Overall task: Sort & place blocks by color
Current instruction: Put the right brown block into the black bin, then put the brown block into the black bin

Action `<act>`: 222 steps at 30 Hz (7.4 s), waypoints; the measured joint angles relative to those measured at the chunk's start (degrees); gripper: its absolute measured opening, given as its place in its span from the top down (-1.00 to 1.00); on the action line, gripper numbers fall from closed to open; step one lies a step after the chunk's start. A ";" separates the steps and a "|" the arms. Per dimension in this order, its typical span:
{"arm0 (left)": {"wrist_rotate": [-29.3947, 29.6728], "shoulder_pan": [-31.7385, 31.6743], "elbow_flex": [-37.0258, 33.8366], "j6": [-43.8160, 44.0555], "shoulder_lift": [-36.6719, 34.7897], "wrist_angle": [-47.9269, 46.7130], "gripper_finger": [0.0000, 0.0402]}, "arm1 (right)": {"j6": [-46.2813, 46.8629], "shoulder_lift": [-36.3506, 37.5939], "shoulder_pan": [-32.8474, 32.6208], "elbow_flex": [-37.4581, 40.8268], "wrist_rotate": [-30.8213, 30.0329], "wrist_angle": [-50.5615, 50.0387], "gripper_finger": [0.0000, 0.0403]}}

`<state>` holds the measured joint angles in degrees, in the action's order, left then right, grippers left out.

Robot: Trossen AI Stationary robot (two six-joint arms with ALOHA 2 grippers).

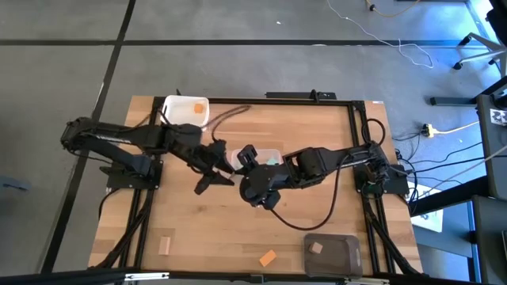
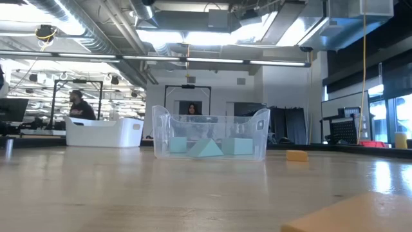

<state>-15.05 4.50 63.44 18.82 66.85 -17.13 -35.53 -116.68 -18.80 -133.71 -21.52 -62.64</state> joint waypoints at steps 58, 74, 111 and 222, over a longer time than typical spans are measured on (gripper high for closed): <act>6.86 -3.09 0.08 -8.91 -14.29 -13.93 0.16 | 69.67 6.60 -11.81 17.02 19.48 -27.47 0.36; 8.33 -3.06 0.08 -8.34 -14.27 -13.68 0.16 | 85.06 12.20 -21.90 48.49 43.78 -13.41 0.36; 11.61 -3.09 0.08 -6.75 -14.27 -13.70 0.16 | 82.77 12.24 -24.19 66.59 44.15 10.59 0.17; 6.42 55.59 0.11 116.06 32.27 -34.78 0.18 | 56.17 12.44 -12.06 5.29 -30.86 -27.38 0.41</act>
<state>-8.62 60.08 63.55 134.88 99.11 -51.91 20.64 -104.25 -30.85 -128.42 -52.38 -90.02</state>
